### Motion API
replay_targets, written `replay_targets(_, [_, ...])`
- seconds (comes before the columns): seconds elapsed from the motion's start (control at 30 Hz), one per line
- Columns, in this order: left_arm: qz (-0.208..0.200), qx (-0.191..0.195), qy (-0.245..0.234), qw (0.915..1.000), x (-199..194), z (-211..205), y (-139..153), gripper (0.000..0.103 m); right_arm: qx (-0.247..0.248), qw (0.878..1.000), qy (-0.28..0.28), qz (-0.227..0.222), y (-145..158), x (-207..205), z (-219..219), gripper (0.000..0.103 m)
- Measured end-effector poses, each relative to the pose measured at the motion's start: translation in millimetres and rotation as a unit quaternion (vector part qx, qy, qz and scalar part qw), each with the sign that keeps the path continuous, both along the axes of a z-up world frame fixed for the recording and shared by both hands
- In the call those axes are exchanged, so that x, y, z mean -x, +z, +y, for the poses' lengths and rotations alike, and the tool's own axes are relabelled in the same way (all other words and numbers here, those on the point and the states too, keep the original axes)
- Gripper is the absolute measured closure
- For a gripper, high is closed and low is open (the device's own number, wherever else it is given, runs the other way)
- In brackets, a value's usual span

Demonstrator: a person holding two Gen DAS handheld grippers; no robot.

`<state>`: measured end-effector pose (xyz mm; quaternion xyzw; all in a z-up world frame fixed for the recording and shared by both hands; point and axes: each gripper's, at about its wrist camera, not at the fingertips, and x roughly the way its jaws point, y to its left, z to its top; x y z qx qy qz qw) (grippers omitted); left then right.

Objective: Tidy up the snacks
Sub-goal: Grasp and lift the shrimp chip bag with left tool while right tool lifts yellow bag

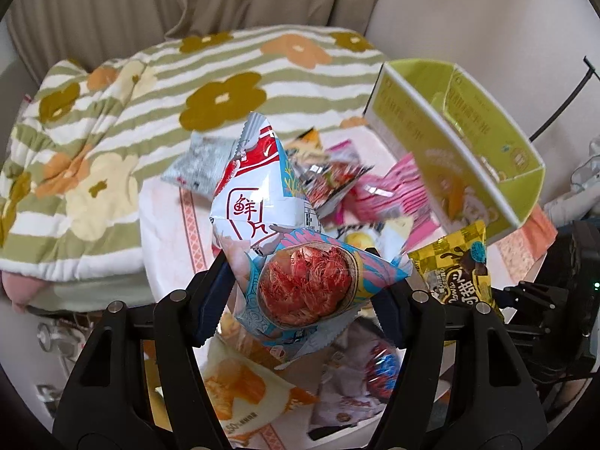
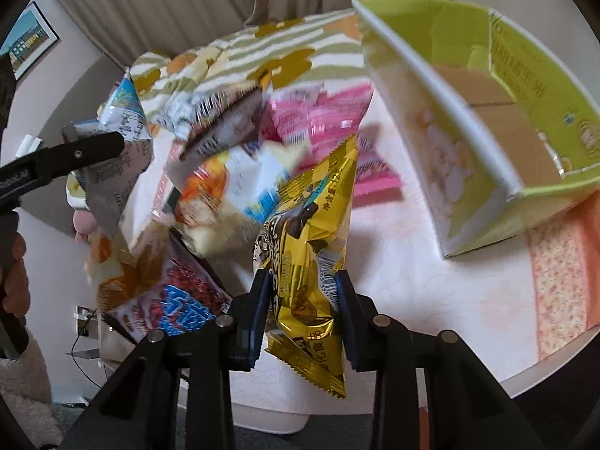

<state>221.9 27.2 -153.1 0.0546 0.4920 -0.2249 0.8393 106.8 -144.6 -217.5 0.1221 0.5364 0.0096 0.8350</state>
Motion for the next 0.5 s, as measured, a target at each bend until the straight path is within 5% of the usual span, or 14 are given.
replay_targets(0.23, [-0.04,0.018,0.004,0.9991,5.7,-29.3,40.0,0.039,-0.001,0.999,0.003,-0.052,54.2,-4.4,-10.4,0.072])
replay_targets(0.5, [-0.077,0.029,0.023,0.9964,13.5,-99.6,74.4,0.039,0.002,0.995,0.024,-0.099,101.5,-15.4,-73.7,0.072])
